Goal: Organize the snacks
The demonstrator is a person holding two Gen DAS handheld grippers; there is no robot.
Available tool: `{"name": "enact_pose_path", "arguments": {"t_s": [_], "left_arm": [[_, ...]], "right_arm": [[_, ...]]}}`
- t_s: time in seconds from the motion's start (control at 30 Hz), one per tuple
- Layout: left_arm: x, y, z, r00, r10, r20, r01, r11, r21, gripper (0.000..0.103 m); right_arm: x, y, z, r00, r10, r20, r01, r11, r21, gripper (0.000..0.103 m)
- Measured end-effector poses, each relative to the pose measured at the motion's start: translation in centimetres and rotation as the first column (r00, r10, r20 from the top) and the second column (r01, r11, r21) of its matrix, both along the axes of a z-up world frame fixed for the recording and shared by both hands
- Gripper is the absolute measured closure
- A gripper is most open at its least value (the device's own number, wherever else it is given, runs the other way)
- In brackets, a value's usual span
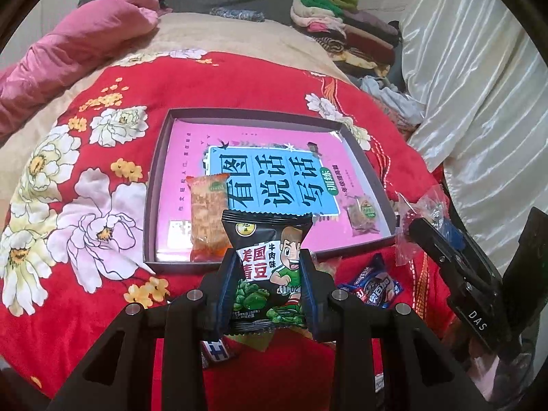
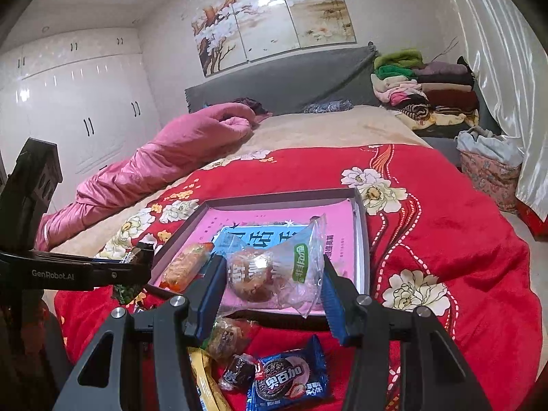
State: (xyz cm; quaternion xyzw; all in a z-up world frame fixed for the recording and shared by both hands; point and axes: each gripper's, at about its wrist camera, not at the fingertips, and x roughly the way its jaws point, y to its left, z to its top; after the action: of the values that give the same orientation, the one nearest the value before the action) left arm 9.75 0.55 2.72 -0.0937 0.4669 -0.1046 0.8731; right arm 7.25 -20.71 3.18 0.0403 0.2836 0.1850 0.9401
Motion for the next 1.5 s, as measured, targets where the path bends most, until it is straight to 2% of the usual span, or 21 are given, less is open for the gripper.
{"name": "enact_pose_path", "arguments": {"t_s": [0.93,1.17,1.5], "left_arm": [[3.9,-0.1,0.8,0.999,0.032,0.042,-0.031,0.999,-0.028,0.068],[5.0,-1.0,0.1,0.999,0.011,0.045,-0.01,1.0,-0.015,0.068],[6.5,-1.5,-2.1,1.0,0.013,0.006,-0.013,1.0,-0.01,0.068]], "right_arm": [[2.3,-0.3,0.2,0.999,-0.032,0.02,0.032,0.999,0.002,0.05],[2.8,0.2,0.0,1.0,-0.019,0.025,0.02,1.0,-0.021,0.05],[4.1,1.3,-0.6,1.0,-0.001,0.005,0.001,0.999,-0.047,0.05]]}}
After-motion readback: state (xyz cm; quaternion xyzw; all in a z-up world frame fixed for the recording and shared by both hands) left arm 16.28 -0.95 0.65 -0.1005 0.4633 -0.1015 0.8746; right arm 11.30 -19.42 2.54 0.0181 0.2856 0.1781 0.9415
